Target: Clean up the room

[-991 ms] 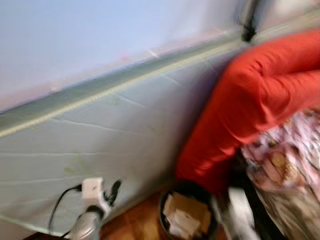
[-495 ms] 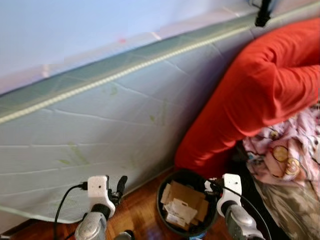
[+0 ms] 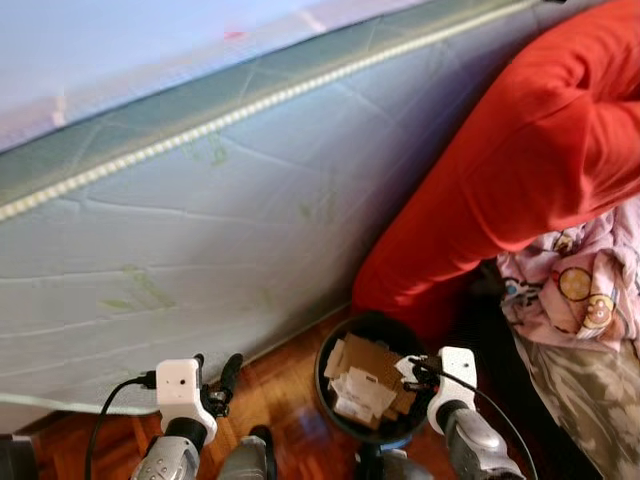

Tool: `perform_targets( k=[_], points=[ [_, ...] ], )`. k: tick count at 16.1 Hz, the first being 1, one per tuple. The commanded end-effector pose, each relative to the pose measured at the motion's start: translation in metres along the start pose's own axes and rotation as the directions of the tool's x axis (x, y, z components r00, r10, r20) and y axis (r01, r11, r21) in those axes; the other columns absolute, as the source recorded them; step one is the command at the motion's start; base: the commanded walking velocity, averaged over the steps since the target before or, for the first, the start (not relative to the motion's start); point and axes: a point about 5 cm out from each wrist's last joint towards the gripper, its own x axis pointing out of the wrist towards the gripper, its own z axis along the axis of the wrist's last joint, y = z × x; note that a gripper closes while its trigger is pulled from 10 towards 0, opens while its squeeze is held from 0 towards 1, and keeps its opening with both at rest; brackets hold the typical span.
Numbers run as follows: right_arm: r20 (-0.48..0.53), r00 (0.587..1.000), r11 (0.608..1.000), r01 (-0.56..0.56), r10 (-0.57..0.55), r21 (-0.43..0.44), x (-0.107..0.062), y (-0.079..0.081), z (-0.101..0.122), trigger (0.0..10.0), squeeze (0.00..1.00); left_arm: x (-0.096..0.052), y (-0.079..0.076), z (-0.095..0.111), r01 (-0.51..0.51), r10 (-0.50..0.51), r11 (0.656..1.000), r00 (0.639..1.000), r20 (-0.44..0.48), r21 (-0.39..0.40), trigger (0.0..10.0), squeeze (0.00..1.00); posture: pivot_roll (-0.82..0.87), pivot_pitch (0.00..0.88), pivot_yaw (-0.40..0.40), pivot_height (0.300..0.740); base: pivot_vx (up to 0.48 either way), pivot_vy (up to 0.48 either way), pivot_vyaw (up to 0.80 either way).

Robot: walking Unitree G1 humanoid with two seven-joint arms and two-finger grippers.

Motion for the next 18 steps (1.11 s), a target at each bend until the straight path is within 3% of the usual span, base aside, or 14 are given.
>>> perform_targets(
  k=[1,4,5,6,7,11,14,18],
  points=[
    [-0.033,0.999,1.000,0.009,-0.009,0.006,-0.003,-0.002,-0.010,10.0,0.00,-0.005,0.001,-0.005,-0.006,0.006,1.000,0.999,-0.034,-0.008,10.0,0.00,0.25,0.384,-0.047,0.740,0.000,0.000,0.00],
    [-0.027,1.000,1.000,-0.003,0.003,0.011,-0.001,0.002,-0.007,10.0,0.04,-0.006,0.002,0.000,-0.008,0.008,1.000,1.000,-0.030,-0.007,10.0,0.00,0.26,0.394,-0.043,0.740,0.000,0.000,0.00],
    [-0.026,1.000,1.000,-0.008,0.009,0.014,-0.001,0.003,-0.006,10.0,0.34,-0.006,0.003,0.000,-0.009,0.009,1.000,0.999,-0.033,-0.007,10.0,0.00,0.26,0.394,-0.043,0.740,0.000,0.000,0.00],
    [-0.027,0.999,1.000,-0.017,0.018,0.017,0.000,0.005,-0.005,10.0,0.80,-0.007,0.004,0.000,-0.011,0.011,1.000,0.999,-0.036,-0.006,10.0,0.00,0.26,0.395,-0.043,0.740,0.000,0.000,0.00],
    [-0.030,0.999,0.999,-0.026,0.027,0.020,0.000,0.006,-0.005,10.0,0.87,-0.008,0.004,-0.001,-0.012,0.012,1.000,0.999,-0.039,-0.006,10.0,0.00,0.26,0.395,-0.043,0.740,0.000,0.000,0.00],
    [-0.065,0.996,0.998,-0.060,0.060,0.011,0.000,0.009,-0.008,10.0,0.87,-0.010,0.006,-0.003,-0.020,0.019,1.000,0.998,-0.052,-0.006,10.0,0.00,0.27,0.402,-0.047,0.740,0.000,0.000,0.00],
    [-0.092,0.992,0.996,-0.091,0.091,0.006,-0.001,0.010,-0.014,10.0,0.97,-0.010,0.006,-0.004,-0.023,0.023,1.000,0.998,-0.057,-0.007,10.0,0.00,0.27,0.400,-0.051,0.740,0.000,0.000,0.00],
    [-0.120,0.987,0.994,-0.106,0.105,-0.003,-0.004,0.008,-0.019,10.0,0.99,-0.008,0.005,-0.005,-0.025,0.024,1.000,0.998,-0.058,-0.010,10.0,0.00,0.26,0.392,-0.058,0.740,0.000,0.000,0.00]
  ],
)
